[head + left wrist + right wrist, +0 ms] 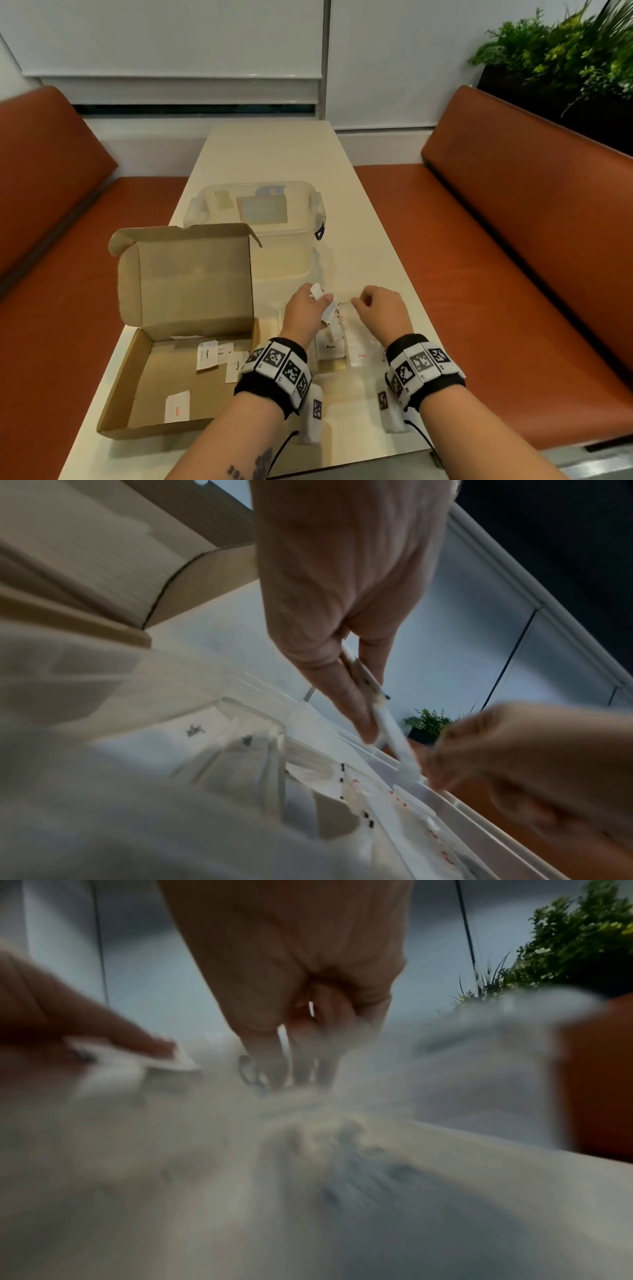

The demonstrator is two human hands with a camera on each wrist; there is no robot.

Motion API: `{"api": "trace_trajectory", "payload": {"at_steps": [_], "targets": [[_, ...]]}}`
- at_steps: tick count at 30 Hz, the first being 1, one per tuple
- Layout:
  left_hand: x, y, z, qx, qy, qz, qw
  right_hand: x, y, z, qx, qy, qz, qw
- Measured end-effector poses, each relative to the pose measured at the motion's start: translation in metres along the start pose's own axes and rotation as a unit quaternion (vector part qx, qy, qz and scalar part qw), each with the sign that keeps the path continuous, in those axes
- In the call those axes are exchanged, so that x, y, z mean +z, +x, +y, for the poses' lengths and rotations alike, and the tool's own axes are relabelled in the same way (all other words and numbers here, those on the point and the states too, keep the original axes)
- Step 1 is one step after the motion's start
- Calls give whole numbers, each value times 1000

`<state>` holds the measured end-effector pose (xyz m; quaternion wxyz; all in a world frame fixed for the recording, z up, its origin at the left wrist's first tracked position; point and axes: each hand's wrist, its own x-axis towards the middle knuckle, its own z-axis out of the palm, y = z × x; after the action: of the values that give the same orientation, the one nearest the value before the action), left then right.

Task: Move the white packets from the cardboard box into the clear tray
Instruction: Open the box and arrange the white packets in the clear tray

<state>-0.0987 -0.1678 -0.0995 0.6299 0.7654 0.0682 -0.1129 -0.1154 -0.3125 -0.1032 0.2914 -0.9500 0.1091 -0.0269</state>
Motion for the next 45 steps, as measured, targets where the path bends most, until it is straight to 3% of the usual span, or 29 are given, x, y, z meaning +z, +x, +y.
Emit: {"api": "trace_trajectory", "payload": {"at_steps": [4,9,11,17,21,27,32,35,39,43,45], "targets": [[-4,0,4,-8,-42,9,999,0,-7,-21,5,206,-168,964],[-11,-2,7,-11,-87,6,996,4,-11,-23,34,312,-204,927],[-13,-3,6,-2,-98,18,995,4,-13,-24,41,348,-190,917],[-28,-1,3,46,-127,120,984,-2,-12,-21,64,400,-54,913],[-32,-1,-1,48,-79,144,985,-2,-13,-22,68,444,-41,893],[-33,-4,-8,57,72,80,993,-7,-5,-25,49,411,-20,910],[-36,-8,-10,90,129,-9,987,-7,-2,-34,50,450,-24,891],[-39,-7,-13,82,125,-13,989,-6,-3,-38,63,486,-42,871],[-46,-5,-11,75,13,34,997,-6,-6,-37,86,498,-99,857],[-48,-5,-7,62,-4,32,998,-2,-11,-38,67,401,-204,891],[-48,-4,-9,58,15,21,998,2,-12,-41,49,374,-207,903]]}}
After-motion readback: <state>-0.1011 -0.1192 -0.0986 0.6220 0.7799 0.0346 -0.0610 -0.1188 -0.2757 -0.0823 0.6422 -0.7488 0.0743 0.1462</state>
